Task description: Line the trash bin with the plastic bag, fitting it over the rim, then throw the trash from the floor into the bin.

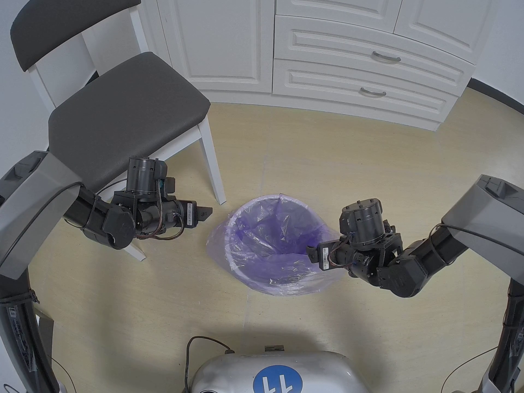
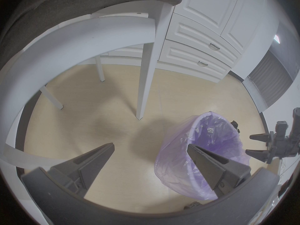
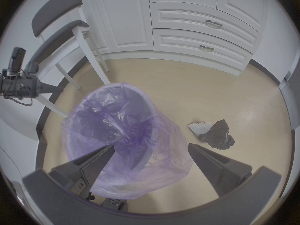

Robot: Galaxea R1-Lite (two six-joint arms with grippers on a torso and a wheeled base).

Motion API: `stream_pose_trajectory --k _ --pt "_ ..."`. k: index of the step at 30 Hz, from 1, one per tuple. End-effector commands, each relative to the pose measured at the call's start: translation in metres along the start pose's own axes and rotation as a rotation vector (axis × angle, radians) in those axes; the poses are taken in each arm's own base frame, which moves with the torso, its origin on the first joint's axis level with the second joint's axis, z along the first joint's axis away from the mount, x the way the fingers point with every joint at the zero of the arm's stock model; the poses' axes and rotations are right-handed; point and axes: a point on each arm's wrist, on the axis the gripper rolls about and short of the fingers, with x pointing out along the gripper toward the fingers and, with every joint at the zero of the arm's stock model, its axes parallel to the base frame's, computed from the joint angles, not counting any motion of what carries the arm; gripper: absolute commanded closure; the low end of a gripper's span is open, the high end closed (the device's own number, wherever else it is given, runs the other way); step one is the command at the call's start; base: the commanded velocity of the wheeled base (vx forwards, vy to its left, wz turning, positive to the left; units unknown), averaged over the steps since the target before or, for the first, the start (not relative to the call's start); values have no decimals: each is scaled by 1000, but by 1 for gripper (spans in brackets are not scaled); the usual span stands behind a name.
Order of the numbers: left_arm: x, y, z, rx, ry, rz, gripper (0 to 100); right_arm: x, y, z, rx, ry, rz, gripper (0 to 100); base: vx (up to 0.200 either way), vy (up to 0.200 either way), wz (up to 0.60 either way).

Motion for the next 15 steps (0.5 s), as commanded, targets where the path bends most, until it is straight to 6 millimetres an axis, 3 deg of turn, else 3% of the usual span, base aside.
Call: stream_pose_trajectory --k 1,8,15 --pt "-9 -4 5 3 -20 -9 0 24 6 -10 -7 9 -56 0 0 0 0" --pt "-10 -4 6 1 -23 -9 0 36 9 -8 11 -24 -137 0 0 0 0" --pt "-11 -4 6 1 -23 -9 0 19 6 -13 -42 41 -141 0 0 0 0"
